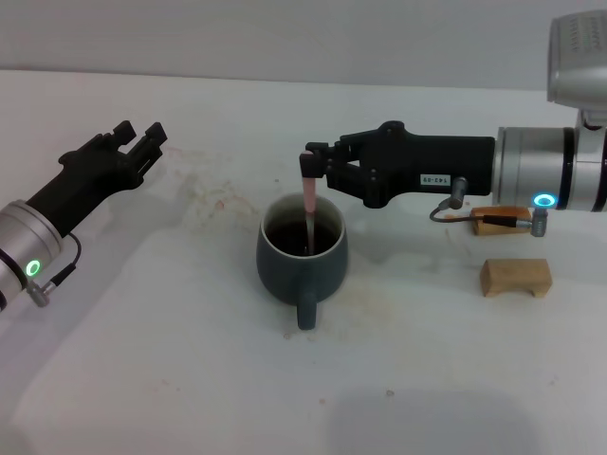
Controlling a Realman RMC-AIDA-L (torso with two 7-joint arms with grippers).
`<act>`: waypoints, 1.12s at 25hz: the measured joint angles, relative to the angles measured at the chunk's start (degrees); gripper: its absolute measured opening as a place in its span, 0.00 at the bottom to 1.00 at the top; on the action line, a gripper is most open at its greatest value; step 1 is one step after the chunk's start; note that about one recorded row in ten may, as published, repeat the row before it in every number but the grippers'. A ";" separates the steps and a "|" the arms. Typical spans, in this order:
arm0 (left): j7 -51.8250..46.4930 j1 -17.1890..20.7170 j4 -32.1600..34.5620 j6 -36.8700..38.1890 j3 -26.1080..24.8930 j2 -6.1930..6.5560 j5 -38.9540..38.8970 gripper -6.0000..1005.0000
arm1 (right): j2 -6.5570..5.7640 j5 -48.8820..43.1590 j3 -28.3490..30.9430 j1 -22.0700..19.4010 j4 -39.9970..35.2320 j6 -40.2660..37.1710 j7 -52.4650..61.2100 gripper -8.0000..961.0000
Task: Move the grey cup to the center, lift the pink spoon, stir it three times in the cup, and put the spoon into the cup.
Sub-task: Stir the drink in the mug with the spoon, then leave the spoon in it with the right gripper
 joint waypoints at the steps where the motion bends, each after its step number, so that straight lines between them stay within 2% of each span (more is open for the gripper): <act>1: 0.00 -0.11 0.00 0.00 0.00 0.00 0.00 0.50 | -0.08 0.00 0.07 -0.44 -0.60 0.11 0.21 0.10; 13: -0.05 -0.57 -0.04 -0.16 -0.60 0.29 0.00 0.50 | -0.26 -0.36 0.69 -0.36 -1.65 5.26 0.51 0.10; 28: -0.02 -0.66 0.03 -0.26 -0.62 0.54 0.00 0.50 | 0.25 -0.46 -1.68 4.75 0.73 7.83 0.11 0.10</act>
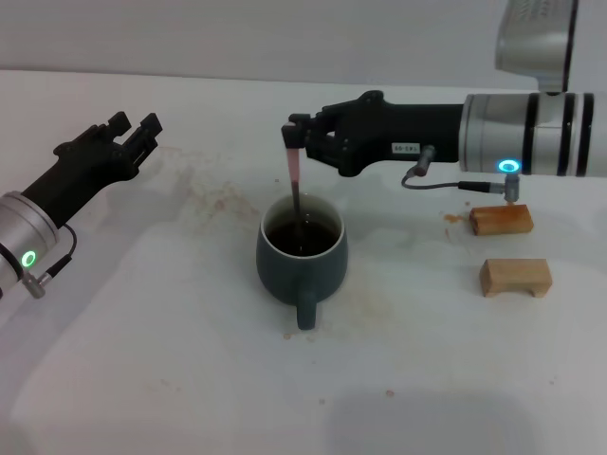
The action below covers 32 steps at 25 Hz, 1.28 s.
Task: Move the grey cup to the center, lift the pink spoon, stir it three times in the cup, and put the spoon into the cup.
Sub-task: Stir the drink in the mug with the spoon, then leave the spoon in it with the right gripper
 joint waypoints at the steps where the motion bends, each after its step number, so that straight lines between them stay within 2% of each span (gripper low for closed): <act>1: 0.01 0.02 0.04 0.00 0.00 0.00 0.00 0.50 | 0.02 0.02 -0.38 0.24 0.17 0.00 -0.01 0.10; 7: 0.09 -0.03 0.14 -0.01 0.00 -0.01 0.05 0.50 | 0.19 0.31 -3.13 0.69 0.35 -0.61 -0.01 0.10; 17: 0.02 -0.56 0.27 0.00 0.07 0.03 0.31 0.50 | 0.16 0.40 -2.99 -0.73 -0.06 -5.00 0.28 0.10; 25: -0.06 -0.63 0.37 -0.36 0.09 0.07 0.36 0.50 | -0.46 0.24 -2.74 -3.98 -1.41 -5.60 0.57 0.10; 32: -0.09 -0.62 0.10 -0.75 0.20 0.05 0.36 0.50 | -1.18 -0.12 -1.48 -4.62 -1.99 -5.16 1.20 0.10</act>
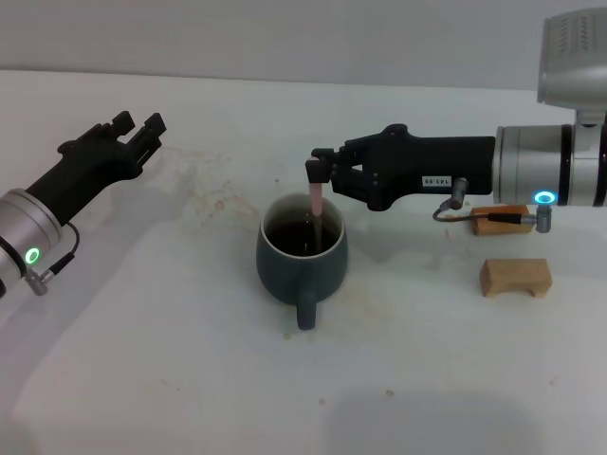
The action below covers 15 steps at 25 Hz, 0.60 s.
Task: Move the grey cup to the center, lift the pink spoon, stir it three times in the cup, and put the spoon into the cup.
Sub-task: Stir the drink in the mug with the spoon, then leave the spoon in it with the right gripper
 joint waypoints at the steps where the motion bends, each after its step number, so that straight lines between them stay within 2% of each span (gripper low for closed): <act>1: -0.01 0.00 -0.03 -0.02 0.02 -0.02 0.00 0.50 | -0.06 -0.09 0.14 -0.01 -0.13 0.14 0.01 0.10; 15: -0.11 0.61 -0.15 -0.01 -0.11 -0.12 0.00 0.50 | -0.39 -0.61 0.16 2.00 -0.31 5.06 0.57 0.10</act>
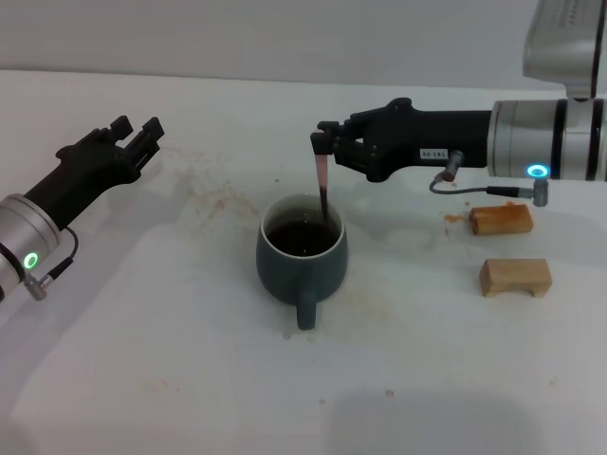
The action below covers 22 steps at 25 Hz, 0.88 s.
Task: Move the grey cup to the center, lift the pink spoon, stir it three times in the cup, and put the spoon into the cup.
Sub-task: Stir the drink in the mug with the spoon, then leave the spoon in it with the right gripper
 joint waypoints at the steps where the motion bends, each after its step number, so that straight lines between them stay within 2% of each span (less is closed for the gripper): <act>1: 0.00 0.01 0.00 0.00 0.00 0.03 0.00 0.50 | 0.09 -0.02 -0.01 0.31 0.01 0.10 0.00 0.10; 11: 0.00 0.16 0.00 0.05 -0.01 0.10 -0.01 0.50 | 1.07 -0.06 -1.69 2.49 0.51 0.06 0.03 0.10; 22: 0.00 0.05 0.33 0.07 -0.10 0.15 0.00 0.50 | 1.33 -0.06 -2.73 1.55 0.42 -4.75 0.15 0.10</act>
